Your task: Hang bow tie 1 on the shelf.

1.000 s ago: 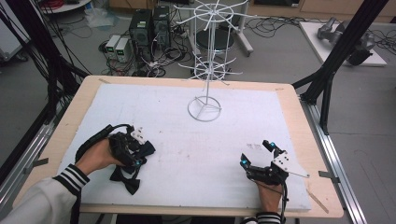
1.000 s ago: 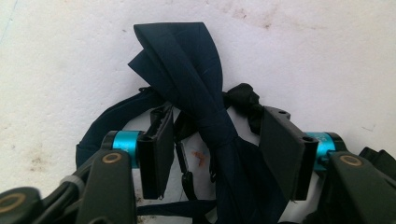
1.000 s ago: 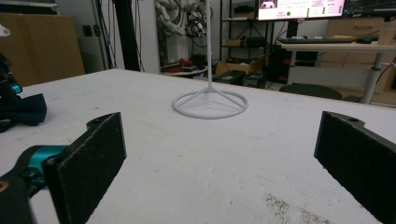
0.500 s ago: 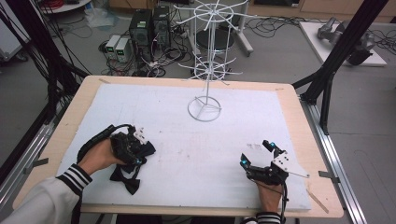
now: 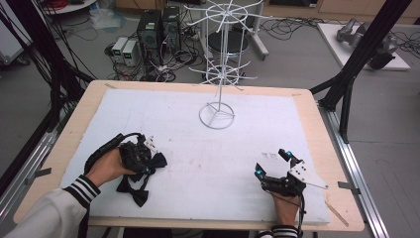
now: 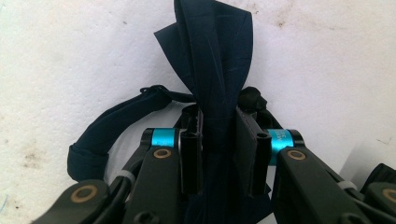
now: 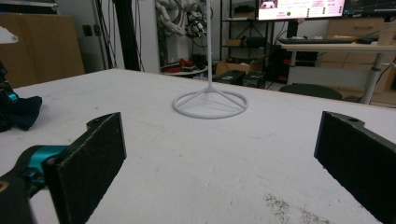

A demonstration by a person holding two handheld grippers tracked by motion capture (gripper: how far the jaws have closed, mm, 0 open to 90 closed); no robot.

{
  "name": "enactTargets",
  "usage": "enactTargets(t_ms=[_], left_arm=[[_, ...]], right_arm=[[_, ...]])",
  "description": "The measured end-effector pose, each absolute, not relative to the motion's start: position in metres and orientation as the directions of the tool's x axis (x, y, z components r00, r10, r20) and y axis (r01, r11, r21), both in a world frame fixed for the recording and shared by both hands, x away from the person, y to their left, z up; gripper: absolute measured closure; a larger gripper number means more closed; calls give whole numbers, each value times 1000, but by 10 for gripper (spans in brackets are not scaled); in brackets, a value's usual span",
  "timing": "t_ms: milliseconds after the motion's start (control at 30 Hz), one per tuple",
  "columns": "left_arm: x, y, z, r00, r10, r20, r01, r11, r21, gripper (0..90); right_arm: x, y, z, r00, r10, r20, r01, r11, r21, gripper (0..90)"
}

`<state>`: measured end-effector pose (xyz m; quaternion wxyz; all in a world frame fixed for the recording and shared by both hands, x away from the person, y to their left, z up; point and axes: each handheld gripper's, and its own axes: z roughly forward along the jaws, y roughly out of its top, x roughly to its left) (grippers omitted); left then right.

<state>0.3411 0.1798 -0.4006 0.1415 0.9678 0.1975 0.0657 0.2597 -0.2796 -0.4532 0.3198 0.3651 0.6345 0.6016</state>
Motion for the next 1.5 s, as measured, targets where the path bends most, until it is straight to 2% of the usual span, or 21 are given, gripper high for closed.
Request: enactTargets(t_ms=[500,733,1100,1500], left_arm=[[340,186,-395,905,420,69,369,-854,366,735],[341,201,-382,899,437,36,363,-788,498,734],[341,211,-368,890,455,40,339,-717,610,734],[345,227,-349,866,501,-3,315,-540,781,735]], right_arm=[[260,-279,-453,-529,848,34,79,9,997,14],[260,-280,-453,-528,848,33,78,10,997,14],[260,-280,-453,-529,848,35,79,8,997,14],[259,-280,-453,-524,851,42,78,-1,997,14]])
